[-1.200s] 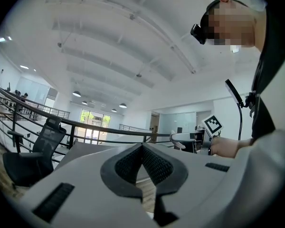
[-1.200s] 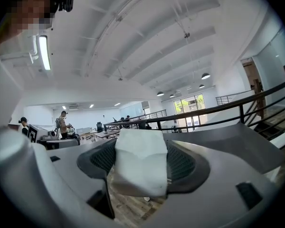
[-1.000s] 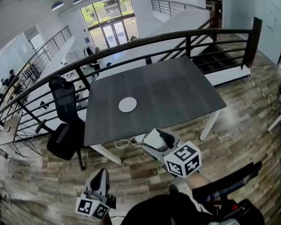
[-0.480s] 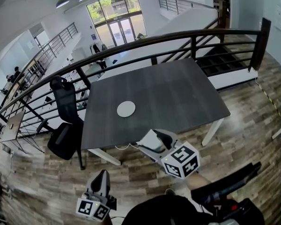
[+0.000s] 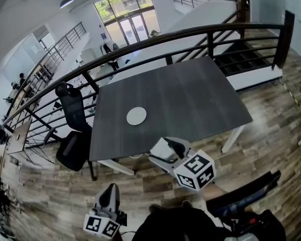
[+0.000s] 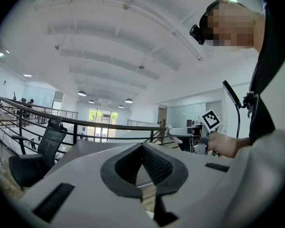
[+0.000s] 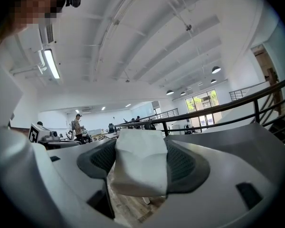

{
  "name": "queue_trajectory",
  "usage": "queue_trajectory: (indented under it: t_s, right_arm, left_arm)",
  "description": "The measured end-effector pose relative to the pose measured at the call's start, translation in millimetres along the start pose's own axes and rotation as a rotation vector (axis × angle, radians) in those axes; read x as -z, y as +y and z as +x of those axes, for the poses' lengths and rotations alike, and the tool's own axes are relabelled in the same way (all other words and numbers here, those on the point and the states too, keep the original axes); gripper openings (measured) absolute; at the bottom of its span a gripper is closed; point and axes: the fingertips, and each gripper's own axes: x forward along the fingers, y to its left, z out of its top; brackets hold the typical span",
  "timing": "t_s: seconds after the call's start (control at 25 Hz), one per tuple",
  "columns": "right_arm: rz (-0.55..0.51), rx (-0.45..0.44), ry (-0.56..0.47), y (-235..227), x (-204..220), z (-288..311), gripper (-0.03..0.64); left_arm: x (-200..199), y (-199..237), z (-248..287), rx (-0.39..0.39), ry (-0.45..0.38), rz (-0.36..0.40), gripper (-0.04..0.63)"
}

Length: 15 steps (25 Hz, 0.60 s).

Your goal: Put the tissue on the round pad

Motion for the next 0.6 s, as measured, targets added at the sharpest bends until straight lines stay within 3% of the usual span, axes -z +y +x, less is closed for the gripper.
queue_trajectory:
  t_s: [0.32,0.6]
  right_arm:
    - [-0.005,0.033,0.004,-9.0,-3.2,32.6,0.333]
    - [0.006,0.105,0.003,-23.7,-15.6,80.0,0.333]
  left_arm:
    - [0.2,35.8,28.4,0.048,0.007,-0.020,0.003]
    - [-25.5,85.1,67.7,0.131,-0.016,-0.006,0.003]
